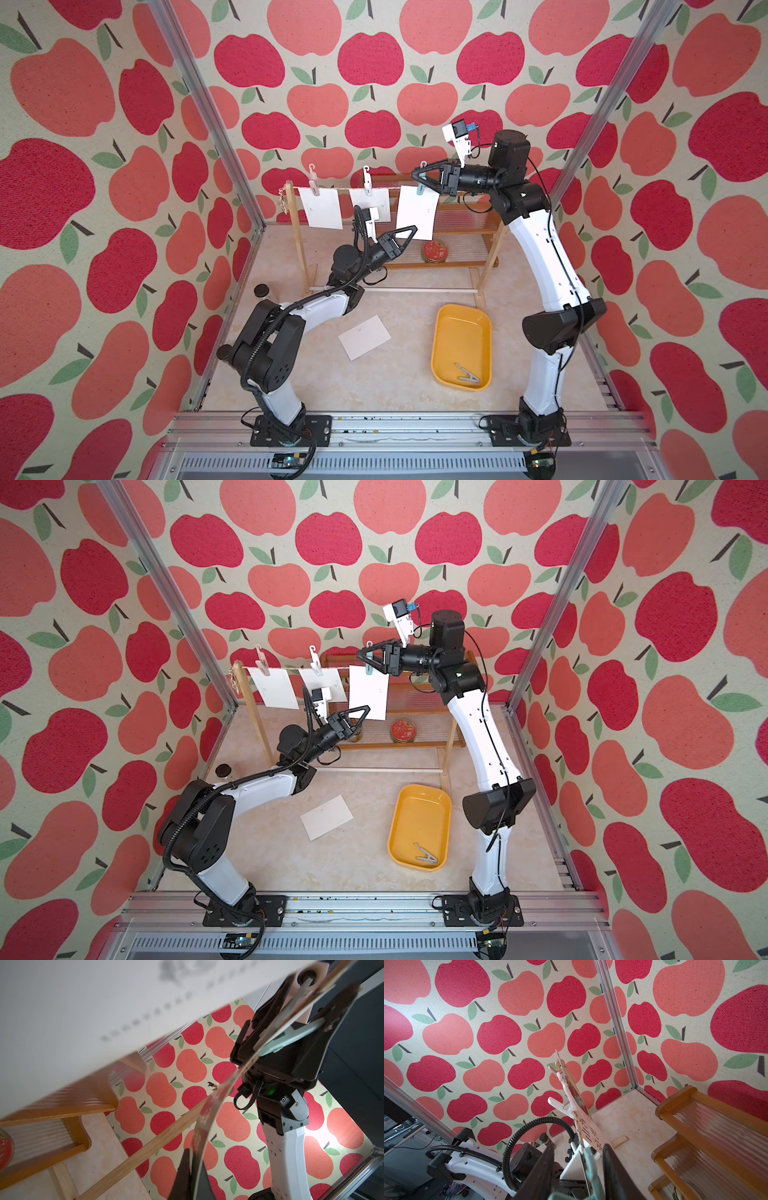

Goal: Remove the postcards from the strings
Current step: Remove the clamp from the clothesline.

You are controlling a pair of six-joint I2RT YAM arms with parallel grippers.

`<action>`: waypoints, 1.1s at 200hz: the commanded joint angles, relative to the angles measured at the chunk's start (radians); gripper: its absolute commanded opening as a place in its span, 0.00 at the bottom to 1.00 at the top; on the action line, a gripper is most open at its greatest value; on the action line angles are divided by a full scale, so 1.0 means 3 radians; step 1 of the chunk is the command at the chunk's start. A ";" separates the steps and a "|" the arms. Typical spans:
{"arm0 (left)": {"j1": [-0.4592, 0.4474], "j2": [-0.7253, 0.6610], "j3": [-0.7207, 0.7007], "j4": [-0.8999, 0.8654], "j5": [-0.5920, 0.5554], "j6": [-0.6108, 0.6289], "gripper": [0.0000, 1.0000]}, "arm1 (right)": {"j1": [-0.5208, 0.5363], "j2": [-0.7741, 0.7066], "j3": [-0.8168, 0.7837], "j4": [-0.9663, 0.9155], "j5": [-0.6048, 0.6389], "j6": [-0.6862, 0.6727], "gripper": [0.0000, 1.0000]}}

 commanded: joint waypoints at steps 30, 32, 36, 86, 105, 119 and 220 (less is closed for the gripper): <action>0.0027 0.0017 0.0106 0.0138 0.0060 -0.0065 0.00 | 0.0066 0.0018 0.0024 0.0029 0.0015 -0.0038 0.36; 0.0024 0.0015 0.0104 0.0132 0.0059 -0.0065 0.00 | 0.0067 0.0014 0.0024 0.0027 0.0018 -0.0043 0.36; 0.0023 0.0013 0.0103 0.0132 0.0059 -0.0061 0.00 | 0.0067 0.0013 0.0024 0.0026 0.0029 -0.0046 0.35; 0.0018 -0.0008 0.0050 0.0116 0.0044 -0.0045 0.00 | 0.0067 -0.0037 0.0029 0.0001 0.0104 -0.0088 0.33; 0.0013 -0.0028 0.0032 0.0102 0.0044 -0.0035 0.00 | 0.0065 -0.0068 0.0030 -0.0020 0.0151 -0.0116 0.33; 0.0003 -0.0042 0.0012 0.0077 0.0044 -0.0016 0.00 | 0.0058 -0.0088 0.0035 -0.0017 0.0177 -0.0116 0.33; -0.0038 -0.0193 -0.0261 -0.0135 0.0057 0.0167 0.00 | -0.0029 -0.0262 0.0000 0.0023 0.0314 -0.0107 0.32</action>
